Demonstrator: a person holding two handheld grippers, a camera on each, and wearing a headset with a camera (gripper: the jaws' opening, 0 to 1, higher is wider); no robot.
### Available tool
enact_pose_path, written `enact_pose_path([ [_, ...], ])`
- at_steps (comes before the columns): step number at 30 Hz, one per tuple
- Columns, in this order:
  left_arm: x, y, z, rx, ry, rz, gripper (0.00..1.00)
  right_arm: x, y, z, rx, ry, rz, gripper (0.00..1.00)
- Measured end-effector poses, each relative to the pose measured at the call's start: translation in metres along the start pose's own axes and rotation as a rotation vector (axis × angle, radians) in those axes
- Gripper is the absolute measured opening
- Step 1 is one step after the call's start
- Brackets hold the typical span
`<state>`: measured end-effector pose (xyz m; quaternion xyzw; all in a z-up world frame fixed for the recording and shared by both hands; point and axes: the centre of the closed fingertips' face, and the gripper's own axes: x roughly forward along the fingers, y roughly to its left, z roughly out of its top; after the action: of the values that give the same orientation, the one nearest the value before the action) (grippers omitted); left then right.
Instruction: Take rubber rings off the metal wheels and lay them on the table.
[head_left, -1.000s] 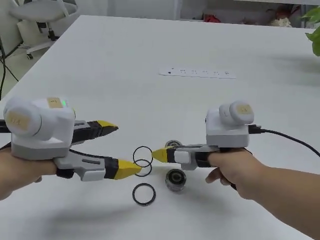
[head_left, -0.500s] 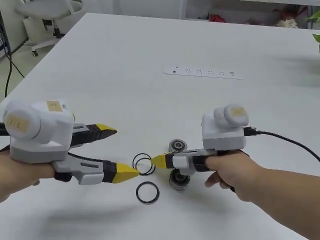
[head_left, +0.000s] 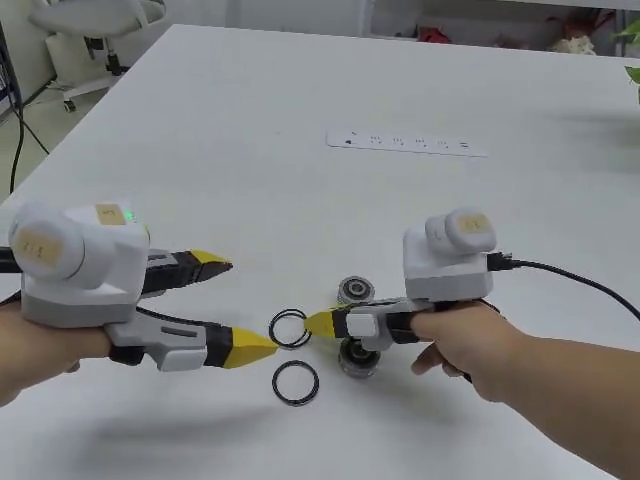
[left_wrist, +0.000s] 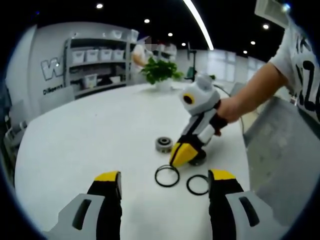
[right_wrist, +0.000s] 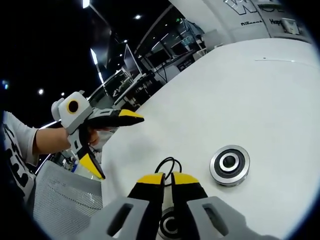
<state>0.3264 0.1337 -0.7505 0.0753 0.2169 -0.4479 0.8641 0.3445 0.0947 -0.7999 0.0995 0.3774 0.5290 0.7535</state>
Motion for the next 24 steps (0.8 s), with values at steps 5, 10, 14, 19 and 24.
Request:
enact_pose_path([
  [5, 0.000, -0.001, -0.001, 0.001, 0.004, -0.001, 0.72, -0.001, 0.001, 0.000, -0.022, 0.001, -0.009, 0.06],
  [10, 0.000, -0.002, 0.000, 0.000, 0.004, -0.002, 0.72, -0.005, 0.000, 0.002, -0.037, -0.005, -0.014, 0.11],
  [14, -0.001, -0.004, 0.003, 0.003, 0.001, -0.007, 0.72, -0.011, 0.003, 0.008, -0.059, -0.019, -0.012, 0.14],
  [19, 0.000, -0.006, 0.009, 0.005, -0.008, -0.009, 0.73, -0.018, 0.007, 0.017, -0.079, -0.050, -0.011, 0.17],
  [24, 0.000, -0.010, 0.018, 0.013, -0.017, -0.020, 0.73, -0.024, 0.013, 0.022, -0.103, -0.068, -0.002, 0.20],
])
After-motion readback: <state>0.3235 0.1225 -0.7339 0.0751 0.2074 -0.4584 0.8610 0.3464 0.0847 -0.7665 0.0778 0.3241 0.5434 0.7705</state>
